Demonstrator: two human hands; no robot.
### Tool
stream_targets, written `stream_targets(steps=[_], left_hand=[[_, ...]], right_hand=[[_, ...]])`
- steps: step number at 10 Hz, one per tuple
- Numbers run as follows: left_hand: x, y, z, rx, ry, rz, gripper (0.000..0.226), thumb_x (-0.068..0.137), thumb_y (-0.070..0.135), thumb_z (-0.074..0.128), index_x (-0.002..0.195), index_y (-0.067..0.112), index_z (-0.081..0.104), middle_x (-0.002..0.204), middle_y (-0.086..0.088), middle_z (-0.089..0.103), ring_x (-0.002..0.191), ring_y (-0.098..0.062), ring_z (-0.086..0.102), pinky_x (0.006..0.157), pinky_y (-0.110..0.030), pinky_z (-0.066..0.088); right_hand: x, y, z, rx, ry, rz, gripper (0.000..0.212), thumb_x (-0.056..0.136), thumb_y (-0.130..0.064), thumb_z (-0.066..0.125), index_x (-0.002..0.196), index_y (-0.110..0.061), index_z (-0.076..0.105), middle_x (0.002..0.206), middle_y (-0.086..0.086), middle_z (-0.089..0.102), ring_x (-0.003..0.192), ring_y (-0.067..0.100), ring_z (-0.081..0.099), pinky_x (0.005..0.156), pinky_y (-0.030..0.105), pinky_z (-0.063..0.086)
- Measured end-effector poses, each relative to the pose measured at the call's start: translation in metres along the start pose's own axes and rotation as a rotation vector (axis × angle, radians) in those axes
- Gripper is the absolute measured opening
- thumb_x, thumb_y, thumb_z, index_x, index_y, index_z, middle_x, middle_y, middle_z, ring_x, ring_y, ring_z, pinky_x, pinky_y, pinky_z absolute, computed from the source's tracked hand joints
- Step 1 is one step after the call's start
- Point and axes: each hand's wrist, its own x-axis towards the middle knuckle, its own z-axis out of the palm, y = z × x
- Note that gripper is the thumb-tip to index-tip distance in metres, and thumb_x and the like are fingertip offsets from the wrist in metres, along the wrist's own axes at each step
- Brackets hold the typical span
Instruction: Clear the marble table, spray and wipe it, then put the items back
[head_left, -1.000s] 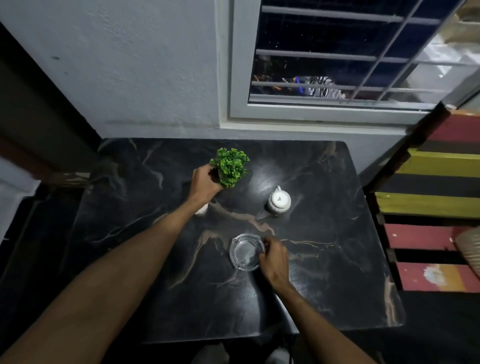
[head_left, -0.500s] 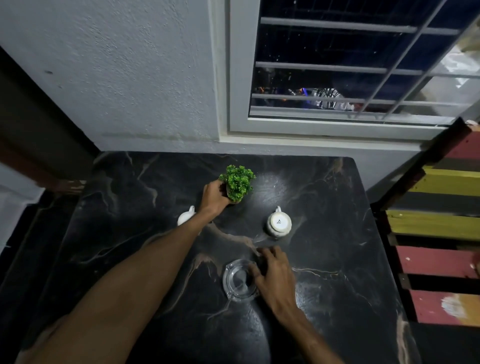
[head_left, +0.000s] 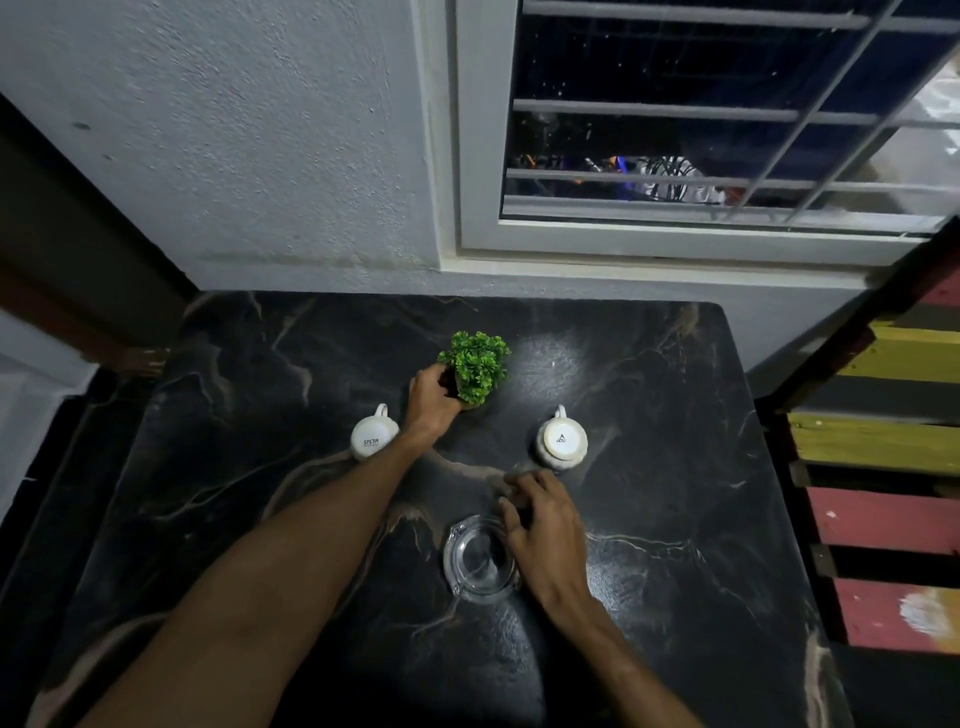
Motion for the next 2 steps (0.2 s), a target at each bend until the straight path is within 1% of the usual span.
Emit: stream_targets(steps=[1, 2], left_hand=[[-0.0022, 0.0022, -0.0011, -0.011, -0.020, 0.007, 0.065, 0.062, -0.001, 0.093, 0.121, 0.002, 0.067, 0.104, -0.010, 0.073, 0.083, -0.016, 0.061, 0.074, -0.025, 0.052], [-0.0105, 0.0064, -0.0032, -0.049, -0.050, 0.020, 0.073, 0.068, -0.009, 0.087, 0.133, 0.003, 0.056, 0.104, -0.005, 0.065, 0.090, -0.017, 0.061, 0.074, -0.023, 0.050]], right_hand=[[0.0056, -0.0011, -0.0039, -0.020, 0.012, -0.003, 0.021, 0.091, -0.026, 0.065, 0.111, -0.022, 0.067, 0.117, -0.007, 0.059, 0.108, 0.015, 0.056, 0.088, 0.027, 0.047], [0.0087, -0.0023, -0.0077, -0.025, 0.021, 0.003, 0.021, 0.090, -0.026, 0.064, 0.111, -0.022, 0.066, 0.118, -0.005, 0.059, 0.109, 0.017, 0.056, 0.087, 0.030, 0.048]])
